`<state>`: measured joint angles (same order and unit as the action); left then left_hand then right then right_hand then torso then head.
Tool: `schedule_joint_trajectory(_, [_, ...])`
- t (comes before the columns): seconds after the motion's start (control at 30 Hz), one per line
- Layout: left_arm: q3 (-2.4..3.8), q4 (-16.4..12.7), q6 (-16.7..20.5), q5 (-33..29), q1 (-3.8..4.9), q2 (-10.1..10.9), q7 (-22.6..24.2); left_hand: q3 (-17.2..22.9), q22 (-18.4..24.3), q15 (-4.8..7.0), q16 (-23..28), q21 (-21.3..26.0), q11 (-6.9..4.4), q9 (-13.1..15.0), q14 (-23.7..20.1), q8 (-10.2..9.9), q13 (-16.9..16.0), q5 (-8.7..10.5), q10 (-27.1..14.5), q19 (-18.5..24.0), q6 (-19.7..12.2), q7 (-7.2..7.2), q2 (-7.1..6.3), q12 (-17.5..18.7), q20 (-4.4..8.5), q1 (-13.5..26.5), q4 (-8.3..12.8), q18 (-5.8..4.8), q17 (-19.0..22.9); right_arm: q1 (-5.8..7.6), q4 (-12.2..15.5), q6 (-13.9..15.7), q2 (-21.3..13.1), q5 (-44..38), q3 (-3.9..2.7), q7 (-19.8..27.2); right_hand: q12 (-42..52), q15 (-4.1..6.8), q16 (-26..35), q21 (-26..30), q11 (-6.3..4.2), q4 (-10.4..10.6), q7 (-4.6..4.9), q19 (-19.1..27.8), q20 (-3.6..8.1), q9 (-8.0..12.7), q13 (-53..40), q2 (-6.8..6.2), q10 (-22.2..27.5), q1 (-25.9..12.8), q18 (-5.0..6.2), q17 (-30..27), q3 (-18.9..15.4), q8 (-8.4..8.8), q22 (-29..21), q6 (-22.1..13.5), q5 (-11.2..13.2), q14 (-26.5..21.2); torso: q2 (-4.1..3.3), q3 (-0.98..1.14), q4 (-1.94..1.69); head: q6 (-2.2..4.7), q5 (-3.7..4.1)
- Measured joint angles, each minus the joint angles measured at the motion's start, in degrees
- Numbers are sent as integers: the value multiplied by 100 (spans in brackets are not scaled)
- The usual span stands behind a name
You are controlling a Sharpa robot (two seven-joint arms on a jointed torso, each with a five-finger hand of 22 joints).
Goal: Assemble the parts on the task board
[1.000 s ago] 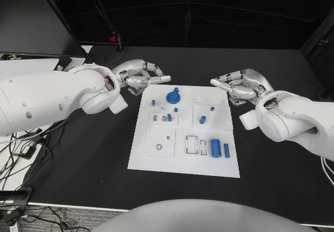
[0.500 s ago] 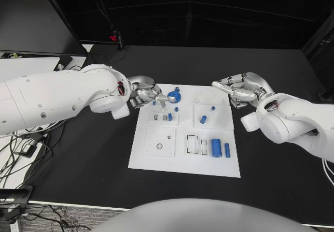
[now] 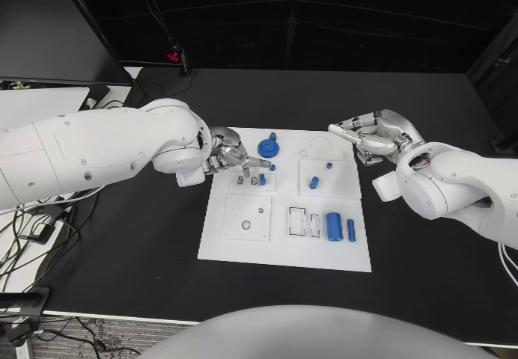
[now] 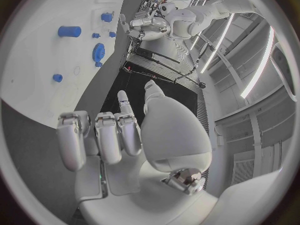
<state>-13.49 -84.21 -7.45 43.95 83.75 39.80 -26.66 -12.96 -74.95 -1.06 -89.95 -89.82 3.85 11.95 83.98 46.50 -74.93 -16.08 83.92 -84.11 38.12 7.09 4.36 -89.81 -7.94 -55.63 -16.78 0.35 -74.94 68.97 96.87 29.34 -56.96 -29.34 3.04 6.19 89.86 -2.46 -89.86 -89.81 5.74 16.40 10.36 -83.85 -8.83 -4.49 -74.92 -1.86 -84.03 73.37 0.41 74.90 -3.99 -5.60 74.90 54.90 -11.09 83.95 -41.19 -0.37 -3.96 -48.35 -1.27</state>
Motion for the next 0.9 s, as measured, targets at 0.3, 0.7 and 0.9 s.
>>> schedule_joint_trajectory(0.3, [0,87,-15,8,-31,-162,-452,-24,0,35,0,0,-20,83,5,0,1,27,20,3,19,-20,59,0,34,59,-7,-1,0,-1,0,4,8,3,0,0,0,0,0,0,0,-36,-21,0,0,1,0,61,0,61,0,0,-73,-34,0,-20,49,0,0,-1,2,-29,32])
schedule_joint_trajectory(0.7, [0,305,-21,13,-74,-396,-621,-39,1,39,0,0,-20,130,0,-44,1,96,20,18,-4,-39,71,0,59,71,-7,0,1,-1,18,3,15,4,0,-3,0,0,0,0,0,-37,-20,0,0,-4,0,53,0,98,0,0,-74,-56,0,-20,49,0,2,0,3,-49,82])
schedule_joint_trajectory(0.9, [0,415,-60,14,-91,-525,-697,-39,1,39,0,0,-19,167,0,-97,2,101,20,18,-25,-20,182,0,59,21,-7,0,1,-1,34,3,10,4,0,-2,0,0,0,0,0,-22,-20,0,0,-4,0,52,0,98,0,0,-89,-55,0,-20,49,0,1,2,10,-69,107])
